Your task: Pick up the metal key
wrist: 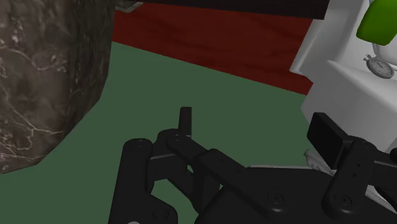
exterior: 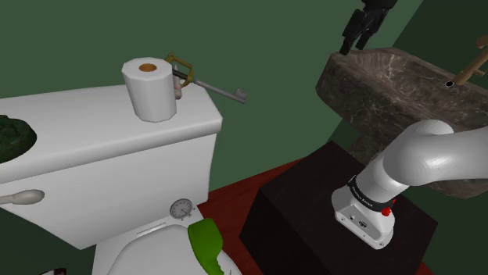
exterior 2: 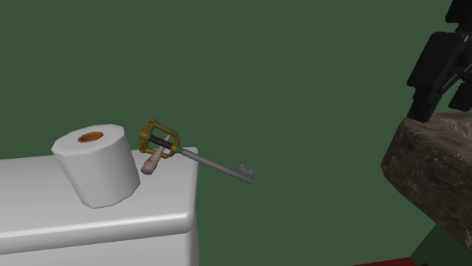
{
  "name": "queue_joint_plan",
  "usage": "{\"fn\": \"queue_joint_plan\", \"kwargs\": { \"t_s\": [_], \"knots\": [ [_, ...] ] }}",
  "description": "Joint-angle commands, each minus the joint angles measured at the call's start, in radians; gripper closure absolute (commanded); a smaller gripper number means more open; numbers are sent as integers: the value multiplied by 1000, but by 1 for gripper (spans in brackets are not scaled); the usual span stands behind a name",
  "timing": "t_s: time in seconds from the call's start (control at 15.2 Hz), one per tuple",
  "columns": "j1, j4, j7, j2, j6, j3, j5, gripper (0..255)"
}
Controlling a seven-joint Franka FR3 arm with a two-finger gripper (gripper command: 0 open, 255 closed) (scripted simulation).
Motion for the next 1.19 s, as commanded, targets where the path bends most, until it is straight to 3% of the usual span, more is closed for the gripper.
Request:
{"fn": "queue_joint_plan", "kwargs": {
  "t_s": [0.0,0.53,1.12],
  "knots": [
    [0,0,0,0,0,0,0,0],
    [110,-55,-201,158,297,-47,64,0],
    [252,-21,-459,383,567,-84,183,0]
  ]
}}
